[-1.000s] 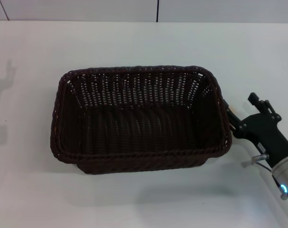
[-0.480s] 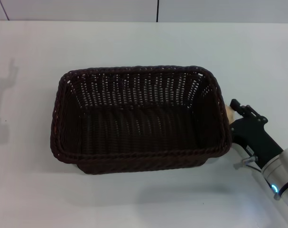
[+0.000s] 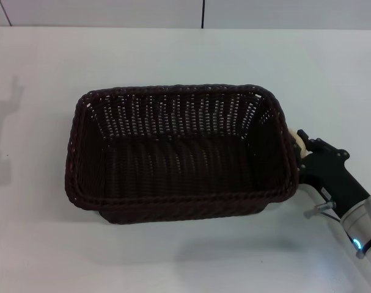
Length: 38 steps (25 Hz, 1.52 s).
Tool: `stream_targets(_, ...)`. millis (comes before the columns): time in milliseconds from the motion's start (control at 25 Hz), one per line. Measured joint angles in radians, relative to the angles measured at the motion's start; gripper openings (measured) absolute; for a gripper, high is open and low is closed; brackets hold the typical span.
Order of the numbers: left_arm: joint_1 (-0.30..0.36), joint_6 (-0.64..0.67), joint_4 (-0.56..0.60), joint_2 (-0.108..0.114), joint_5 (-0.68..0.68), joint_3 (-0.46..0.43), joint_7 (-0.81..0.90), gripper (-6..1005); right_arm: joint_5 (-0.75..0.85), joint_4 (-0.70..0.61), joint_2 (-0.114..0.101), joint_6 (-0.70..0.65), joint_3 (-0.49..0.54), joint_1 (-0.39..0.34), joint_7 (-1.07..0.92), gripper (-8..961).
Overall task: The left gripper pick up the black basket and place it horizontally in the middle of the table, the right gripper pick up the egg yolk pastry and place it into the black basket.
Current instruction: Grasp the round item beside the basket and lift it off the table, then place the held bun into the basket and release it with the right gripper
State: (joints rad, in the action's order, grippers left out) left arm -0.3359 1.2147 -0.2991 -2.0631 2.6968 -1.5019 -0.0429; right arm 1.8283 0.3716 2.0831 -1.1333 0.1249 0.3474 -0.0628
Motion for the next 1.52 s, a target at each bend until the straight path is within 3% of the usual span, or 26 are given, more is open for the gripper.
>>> stream_targets(240, 0.005, 0.002, 0.000, 0.000, 0.000, 0.000, 0.000, 799, -0.006, 0.036, 0.000, -0.169, 0.027, -0.064, 0.082, 172)
stream_targets(320, 0.006, 0.002, 0.000, 0.000, 0.000, 0.000, 0.000, 799, -0.001, 0.045, -0.001, -0.301, 0.023, -0.094, 0.092, 163)
stream_targets(360, 0.007, 0.003, 0.000, 0.000, 0.000, 0.000, 0.000, 799, 0.009, 0.047, -0.001, -0.434, 0.001, -0.117, 0.094, 159)
stream_targets(400, 0.007, 0.003, 0.000, 0.000, 0.000, 0.000, 0.000, 799, 0.009, 0.047, -0.001, -0.434, 0.001, -0.117, 0.094, 154)
stream_targets(600, 0.008, 0.001, 0.000, 0.000, -0.001, 0.000, 0.000, 798, 0.111, 0.041, -0.001, -0.697, -0.028, -0.119, 0.094, 126)
stream_targets(920, -0.002, -0.001, 0.020, -0.003, 0.000, 0.000, 0.000, 798, 0.156, 0.059, -0.001, -0.591, -0.060, 0.029, 0.090, 88)
stream_targets(1000, -0.004, -0.001, 0.021, -0.004, 0.000, 0.001, 0.000, 798, 0.233, 0.059, -0.004, -0.539, -0.069, 0.068, 0.084, 85)
stream_targets(1120, -0.004, -0.001, 0.021, -0.005, 0.000, 0.002, 0.001, 798, 0.255, 0.059, -0.004, -0.523, -0.066, 0.073, 0.081, 81)
stream_targets(1520, -0.003, -0.001, 0.023, -0.003, -0.004, 0.002, 0.001, 799, 0.253, 0.065, -0.005, -0.526, -0.011, 0.038, 0.081, 327)
